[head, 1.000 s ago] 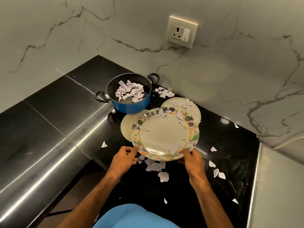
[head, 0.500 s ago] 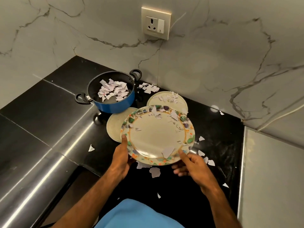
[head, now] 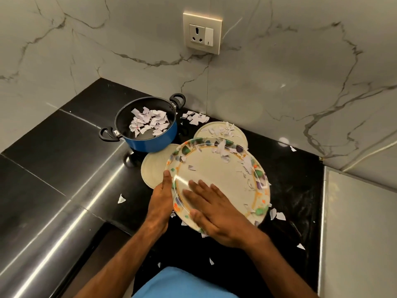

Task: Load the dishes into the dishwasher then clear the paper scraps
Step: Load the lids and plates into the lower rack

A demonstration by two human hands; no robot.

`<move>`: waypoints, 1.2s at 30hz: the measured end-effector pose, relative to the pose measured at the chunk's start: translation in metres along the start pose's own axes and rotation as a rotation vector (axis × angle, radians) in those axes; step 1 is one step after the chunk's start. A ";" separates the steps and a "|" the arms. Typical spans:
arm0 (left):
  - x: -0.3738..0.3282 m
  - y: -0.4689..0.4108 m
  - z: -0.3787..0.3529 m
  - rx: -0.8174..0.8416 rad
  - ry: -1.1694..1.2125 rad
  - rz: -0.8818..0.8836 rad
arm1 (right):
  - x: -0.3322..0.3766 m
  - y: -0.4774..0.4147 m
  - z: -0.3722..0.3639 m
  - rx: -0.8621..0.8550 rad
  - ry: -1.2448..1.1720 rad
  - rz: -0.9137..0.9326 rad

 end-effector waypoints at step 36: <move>-0.047 0.036 -0.008 -0.165 -0.140 -0.501 | 0.008 -0.050 0.022 -0.579 -0.236 -0.344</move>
Point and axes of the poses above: each hand's wrist, its own y-axis away from the middle knuckle, its own z-axis out of the back of the hand, x = y × z, the point moved 7 cm from there along -y, towards the middle knuckle, and after that the axes turned 10 degrees about y, right-handed, at the moved point
